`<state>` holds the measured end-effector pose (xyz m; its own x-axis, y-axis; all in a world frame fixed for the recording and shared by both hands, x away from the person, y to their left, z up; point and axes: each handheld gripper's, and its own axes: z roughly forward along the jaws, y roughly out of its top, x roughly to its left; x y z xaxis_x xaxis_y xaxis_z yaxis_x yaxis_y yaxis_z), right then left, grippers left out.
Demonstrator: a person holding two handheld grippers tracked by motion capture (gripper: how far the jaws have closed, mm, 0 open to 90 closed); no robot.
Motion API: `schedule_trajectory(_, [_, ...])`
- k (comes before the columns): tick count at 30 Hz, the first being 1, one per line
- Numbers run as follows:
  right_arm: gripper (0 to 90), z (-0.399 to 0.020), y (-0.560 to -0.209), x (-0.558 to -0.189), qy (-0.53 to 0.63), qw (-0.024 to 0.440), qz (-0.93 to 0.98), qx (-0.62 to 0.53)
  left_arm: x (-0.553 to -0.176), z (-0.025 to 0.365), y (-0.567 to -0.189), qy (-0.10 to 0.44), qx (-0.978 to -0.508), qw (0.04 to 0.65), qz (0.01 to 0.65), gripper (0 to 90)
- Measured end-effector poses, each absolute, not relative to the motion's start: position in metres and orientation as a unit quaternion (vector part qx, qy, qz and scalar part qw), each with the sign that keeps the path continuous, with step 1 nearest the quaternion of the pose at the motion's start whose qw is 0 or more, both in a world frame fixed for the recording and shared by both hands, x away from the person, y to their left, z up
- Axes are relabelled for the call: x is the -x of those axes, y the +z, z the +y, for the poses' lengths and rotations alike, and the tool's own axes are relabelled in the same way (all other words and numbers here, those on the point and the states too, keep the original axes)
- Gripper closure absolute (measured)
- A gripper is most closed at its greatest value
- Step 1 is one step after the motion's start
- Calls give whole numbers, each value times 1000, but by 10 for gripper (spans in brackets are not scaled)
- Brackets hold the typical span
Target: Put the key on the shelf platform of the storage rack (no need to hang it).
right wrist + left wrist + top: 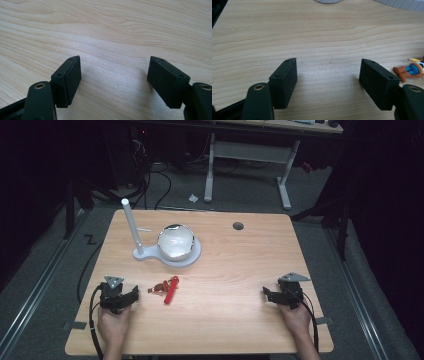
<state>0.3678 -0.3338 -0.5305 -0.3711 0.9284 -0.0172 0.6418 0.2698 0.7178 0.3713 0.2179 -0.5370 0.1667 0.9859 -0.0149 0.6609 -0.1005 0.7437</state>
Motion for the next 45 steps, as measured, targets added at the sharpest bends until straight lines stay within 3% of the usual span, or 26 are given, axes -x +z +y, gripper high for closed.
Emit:
schedule_trajectory(22, [272, -334, -530, -368, 318, 225, 764, -514, -371, 220, -537, 254, -699, 318, 588, 316])
schedule_trajectory(45, [272, -334, -530, -368, 318, 225, 764, -513, -363, 224, -521, 241, -690, 372, 572, 285])
